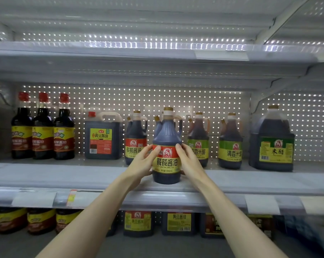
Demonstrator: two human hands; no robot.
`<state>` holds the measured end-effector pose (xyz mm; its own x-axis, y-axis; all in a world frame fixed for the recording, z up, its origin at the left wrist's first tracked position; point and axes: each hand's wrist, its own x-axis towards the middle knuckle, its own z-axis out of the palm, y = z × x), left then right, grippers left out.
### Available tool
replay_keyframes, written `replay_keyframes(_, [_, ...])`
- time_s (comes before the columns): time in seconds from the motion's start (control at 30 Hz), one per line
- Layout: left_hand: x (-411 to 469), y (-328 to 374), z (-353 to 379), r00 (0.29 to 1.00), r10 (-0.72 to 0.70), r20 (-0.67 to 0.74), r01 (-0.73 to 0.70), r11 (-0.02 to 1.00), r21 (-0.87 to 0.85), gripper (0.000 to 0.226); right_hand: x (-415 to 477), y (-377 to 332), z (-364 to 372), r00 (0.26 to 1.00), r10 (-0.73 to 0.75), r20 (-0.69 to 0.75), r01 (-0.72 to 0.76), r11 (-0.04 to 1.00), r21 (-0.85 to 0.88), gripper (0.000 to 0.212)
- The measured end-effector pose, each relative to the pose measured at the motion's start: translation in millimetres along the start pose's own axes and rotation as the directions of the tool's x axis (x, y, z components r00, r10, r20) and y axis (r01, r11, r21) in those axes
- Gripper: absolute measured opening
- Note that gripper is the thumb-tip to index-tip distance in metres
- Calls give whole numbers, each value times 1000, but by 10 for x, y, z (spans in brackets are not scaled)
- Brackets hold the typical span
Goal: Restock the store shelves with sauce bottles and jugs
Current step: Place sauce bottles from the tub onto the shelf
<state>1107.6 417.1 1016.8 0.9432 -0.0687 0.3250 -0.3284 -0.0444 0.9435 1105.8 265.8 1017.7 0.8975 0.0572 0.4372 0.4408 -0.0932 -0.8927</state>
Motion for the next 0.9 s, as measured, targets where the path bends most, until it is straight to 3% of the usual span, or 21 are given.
replay_keyframes(0.47, [-50,-10,18,998,62,-29,-60,997,50,44,-10,-14,-50,998,28,56,-28,1000,11,42])
replay_keyframes(0.9, [-41,11,-10,1000,-13,9,12,1000,23,50,19,28,-43,999,25,34,-26,1000,15,39])
